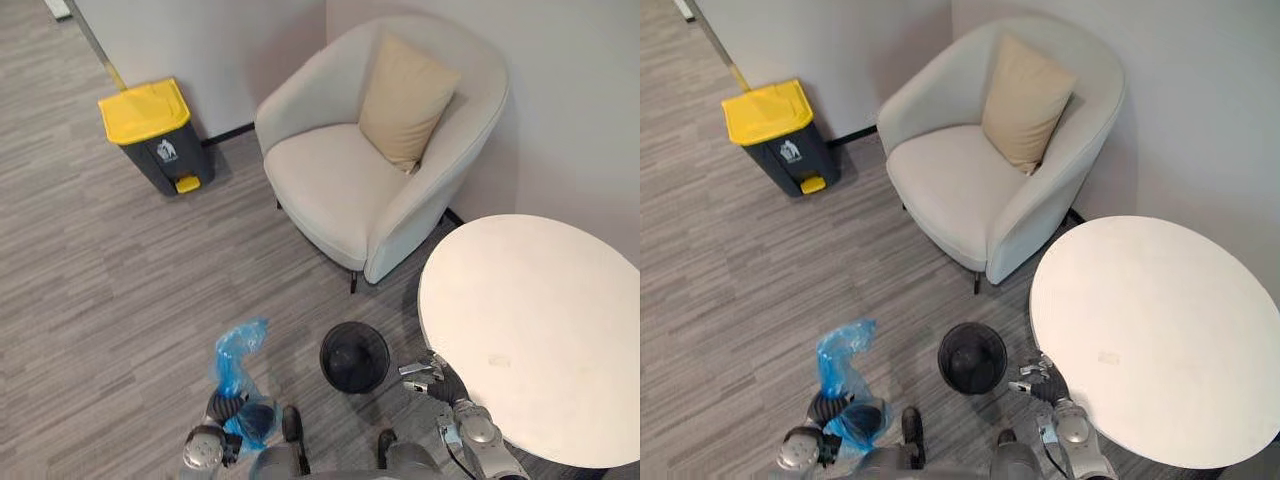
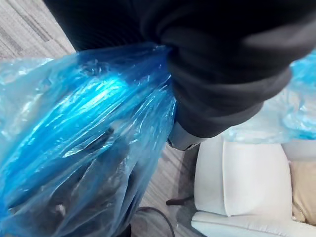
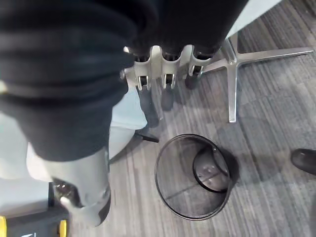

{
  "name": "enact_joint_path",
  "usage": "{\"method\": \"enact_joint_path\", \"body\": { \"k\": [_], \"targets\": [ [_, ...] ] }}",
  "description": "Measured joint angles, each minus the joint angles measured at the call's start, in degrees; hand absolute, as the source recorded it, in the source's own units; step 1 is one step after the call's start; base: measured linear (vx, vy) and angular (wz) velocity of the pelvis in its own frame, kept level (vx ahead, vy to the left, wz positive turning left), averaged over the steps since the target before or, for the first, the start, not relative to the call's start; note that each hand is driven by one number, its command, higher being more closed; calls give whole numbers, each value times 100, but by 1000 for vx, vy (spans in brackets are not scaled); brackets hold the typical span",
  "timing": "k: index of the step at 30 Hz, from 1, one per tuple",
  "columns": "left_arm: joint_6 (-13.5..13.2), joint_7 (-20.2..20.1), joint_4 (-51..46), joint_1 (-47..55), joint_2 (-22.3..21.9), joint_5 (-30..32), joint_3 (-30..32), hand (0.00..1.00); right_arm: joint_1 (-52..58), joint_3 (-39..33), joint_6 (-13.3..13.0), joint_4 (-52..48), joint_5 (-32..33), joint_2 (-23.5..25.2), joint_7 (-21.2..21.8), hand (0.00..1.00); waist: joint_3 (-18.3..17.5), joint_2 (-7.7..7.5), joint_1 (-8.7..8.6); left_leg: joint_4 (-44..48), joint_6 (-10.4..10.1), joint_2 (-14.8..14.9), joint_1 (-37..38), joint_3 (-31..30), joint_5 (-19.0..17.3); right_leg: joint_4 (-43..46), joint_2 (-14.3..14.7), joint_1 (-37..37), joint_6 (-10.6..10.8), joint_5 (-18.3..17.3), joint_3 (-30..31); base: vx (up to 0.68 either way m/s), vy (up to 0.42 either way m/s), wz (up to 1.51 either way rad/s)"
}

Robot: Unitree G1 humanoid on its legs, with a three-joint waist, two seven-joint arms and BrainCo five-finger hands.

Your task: Gather rubbish on tea table into small bin, then transfer packed bag to large trash can.

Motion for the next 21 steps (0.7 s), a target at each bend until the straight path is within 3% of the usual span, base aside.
{"method": "enact_joint_path", "body": {
  "k": [1, 4, 5, 6, 10, 11, 12, 14, 16, 18, 21],
  "targets": [
    [-7, 0, -145, 7, 15, -9, 0, 100, 61, 2, -1, -13, 1, -7, -22, 0, 2, 4, 4, 138, 42, 20, -59, -53, -55, 87, -45, 42, 99, -97, 20, -16, 16, 56],
    [-34, 4, -372, 99, 9, -177, 160, 100, 174, 19, 0, -112, 4, 9, -89, 0, -14, -91, 60, 567, 44, -141, -332, -409, -78, 1728, -145, -104, 174, -778, 355, -48, -77, 77],
    [-33, 7, -424, 143, -1, -195, 191, 100, 190, 21, -3, -167, 4, 3, -96, 0, -16, -115, 118, 652, 26, -146, -429, -433, -85, 1639, -146, -108, 156, -887, 385, -226, -253, 43],
    [-28, 18, -537, 275, -84, -235, 222, 100, 88, 38, -10, -354, 6, -34, -115, 0, -19, -114, 322, 823, -97, -95, -734, -486, -3, 1142, -60, -53, -124, -1231, 329, -249, -246, 11],
    [-6, 15, -509, 460, -439, -331, 130, 100, 118, 33, -15, -447, 5, -181, -209, 0, 27, 283, 314, 380, -324, 204, -827, -823, 220, 1122, 329, -123, -336, -1102, -197, -286, -185, 45],
    [-6, 18, -509, 491, -468, -393, 124, 100, 135, 32, -8, -446, 5, -182, -209, 0, 32, 294, 309, 219, -444, 243, -796, -800, 117, 1067, 322, -116, -426, -1039, -285, -275, -149, 76],
    [-2, 21, -514, 485, -509, -443, 115, 100, 130, 3, -7, -452, 6, -165, -214, 0, 82, 204, 280, 162, -468, 296, -851, -597, -16, 880, 261, -120, -540, -897, -501, -235, -89, 82],
    [2, 18, -518, 390, -524, -445, 79, 100, 109, -183, 5, -448, 7, -87, -260, 0, 117, 117, 244, 1125, -340, 236, -1053, -168, -76, 792, 20, -238, -633, -725, -791, -191, -79, 89],
    [2, 21, -524, 382, -519, -444, 86, 100, 98, -264, 10, -448, 9, -87, -361, 0, 102, 133, 159, 1836, -185, 255, -931, -8, -317, 615, -59, -224, -615, -553, -1014, -120, -28, 70],
    [2, 17, -527, 262, -513, -441, 86, 100, 126, -424, 14, -388, 9, -109, -379, 0, 40, 289, 154, 1934, -256, 419, -665, 184, -891, 428, -87, -265, -568, -332, -1309, -119, 100, 60],
    [10, 16, -480, 193, -458, -432, 87, 100, 116, -607, 94, -167, 17, -66, -382, 0, 41, 245, 162, 1396, -290, 367, -317, 400, -897, 40, -83, 46, -359, -113, -1464, -87, 145, 37]
  ]
}}
